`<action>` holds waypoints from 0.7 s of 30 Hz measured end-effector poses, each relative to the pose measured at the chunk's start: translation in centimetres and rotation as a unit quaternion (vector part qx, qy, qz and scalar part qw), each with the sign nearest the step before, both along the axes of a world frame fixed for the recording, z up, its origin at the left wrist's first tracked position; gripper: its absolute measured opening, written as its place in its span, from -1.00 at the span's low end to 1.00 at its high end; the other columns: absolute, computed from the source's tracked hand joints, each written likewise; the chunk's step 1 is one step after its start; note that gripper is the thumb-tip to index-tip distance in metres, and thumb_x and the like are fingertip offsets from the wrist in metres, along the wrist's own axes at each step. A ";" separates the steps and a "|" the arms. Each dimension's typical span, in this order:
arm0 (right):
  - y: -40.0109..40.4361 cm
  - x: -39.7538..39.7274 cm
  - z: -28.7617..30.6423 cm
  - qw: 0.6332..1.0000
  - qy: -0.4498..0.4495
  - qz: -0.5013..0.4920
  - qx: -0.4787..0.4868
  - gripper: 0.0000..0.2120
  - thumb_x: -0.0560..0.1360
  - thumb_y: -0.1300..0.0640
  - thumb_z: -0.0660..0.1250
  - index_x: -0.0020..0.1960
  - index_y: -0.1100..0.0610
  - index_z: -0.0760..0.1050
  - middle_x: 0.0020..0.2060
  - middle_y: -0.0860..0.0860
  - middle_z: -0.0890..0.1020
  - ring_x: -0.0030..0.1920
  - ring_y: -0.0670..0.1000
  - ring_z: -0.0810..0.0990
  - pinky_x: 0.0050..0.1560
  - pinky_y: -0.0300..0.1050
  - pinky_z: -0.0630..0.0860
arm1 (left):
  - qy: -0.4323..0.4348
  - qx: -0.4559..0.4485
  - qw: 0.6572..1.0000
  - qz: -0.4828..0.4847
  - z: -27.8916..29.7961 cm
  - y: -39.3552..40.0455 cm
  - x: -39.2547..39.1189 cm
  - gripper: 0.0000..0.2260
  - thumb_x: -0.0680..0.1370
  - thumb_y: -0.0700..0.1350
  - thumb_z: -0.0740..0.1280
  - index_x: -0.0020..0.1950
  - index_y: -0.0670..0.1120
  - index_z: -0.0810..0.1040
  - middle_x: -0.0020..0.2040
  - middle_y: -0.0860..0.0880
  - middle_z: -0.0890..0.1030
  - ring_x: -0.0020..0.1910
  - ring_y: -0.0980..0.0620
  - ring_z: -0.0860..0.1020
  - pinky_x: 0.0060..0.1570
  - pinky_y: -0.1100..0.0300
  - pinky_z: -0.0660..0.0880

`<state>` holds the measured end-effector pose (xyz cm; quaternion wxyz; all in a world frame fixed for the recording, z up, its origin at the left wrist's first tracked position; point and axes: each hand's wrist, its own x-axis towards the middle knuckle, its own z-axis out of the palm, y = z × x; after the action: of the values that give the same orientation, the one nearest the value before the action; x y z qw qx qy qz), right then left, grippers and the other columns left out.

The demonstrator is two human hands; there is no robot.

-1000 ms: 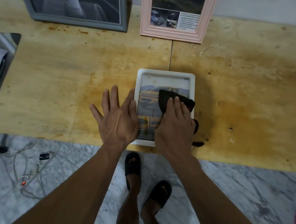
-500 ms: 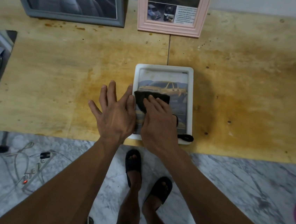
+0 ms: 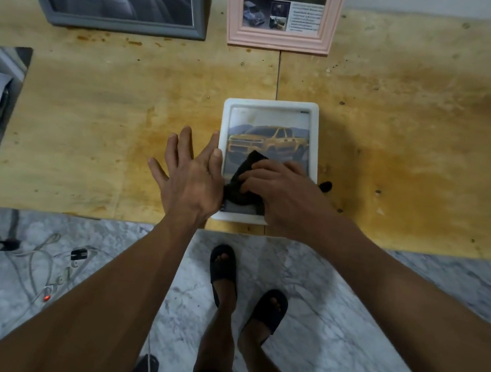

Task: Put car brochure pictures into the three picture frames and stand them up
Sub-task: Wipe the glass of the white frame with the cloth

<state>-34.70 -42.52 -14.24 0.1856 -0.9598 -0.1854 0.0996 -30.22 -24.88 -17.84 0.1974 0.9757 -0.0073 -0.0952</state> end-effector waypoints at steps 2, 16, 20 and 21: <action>-1.1 -0.3 -0.2 1.000 -0.022 -0.012 -0.008 -0.63 0.41 0.30 0.36 0.18 0.04 0.59 0.25 -0.06 0.59 0.36 0.04 0.43 0.21 0.09 0.31 | -0.002 0.002 1.000 -0.001 -0.1 0.0 -0.1 -0.56 0.70 0.20 -0.15 0.57 0.30 0.18 0.65 0.01 -0.03 0.62 -0.04 -0.18 0.47 -0.36 -0.26; 5.0 -3.0 -1.1 0.959 0.014 -0.280 0.052 -0.53 0.51 0.10 0.09 0.39 0.03 0.46 0.40 -0.05 0.45 0.34 0.11 0.31 0.23 0.14 0.32 | 0.033 -0.030 0.999 0.008 0.5 0.2 0.6 -0.61 0.70 0.18 -0.01 0.53 0.31 0.28 0.66 0.01 -0.05 0.62 -0.03 -0.20 0.47 -0.31 -0.31; 5.9 -3.0 -0.5 0.977 0.024 -0.199 0.076 -0.61 0.51 0.09 0.05 0.20 0.01 0.56 0.22 -0.11 0.56 0.25 0.03 0.34 0.21 0.11 0.27 | 0.049 -0.042 0.998 0.012 0.9 0.2 0.7 -0.62 0.70 0.17 0.03 0.52 0.29 0.31 0.65 0.01 -0.06 0.62 -0.03 -0.20 0.48 -0.30 -0.31; 5.6 -3.3 -0.6 0.980 0.011 -0.185 0.068 -0.64 0.51 0.10 0.07 0.16 0.01 0.57 0.19 -0.12 0.58 0.23 0.02 0.36 0.19 0.10 0.25 | 0.050 -0.043 0.998 0.012 0.9 0.3 0.7 -0.62 0.70 0.17 0.04 0.52 0.29 0.31 0.65 0.00 -0.06 0.61 -0.03 -0.20 0.48 -0.30 -0.31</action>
<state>-37.99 -36.95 -14.80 0.2681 -0.9614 -0.0089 0.0615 -29.49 -24.62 -16.91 0.2401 0.9603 0.0100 -0.1414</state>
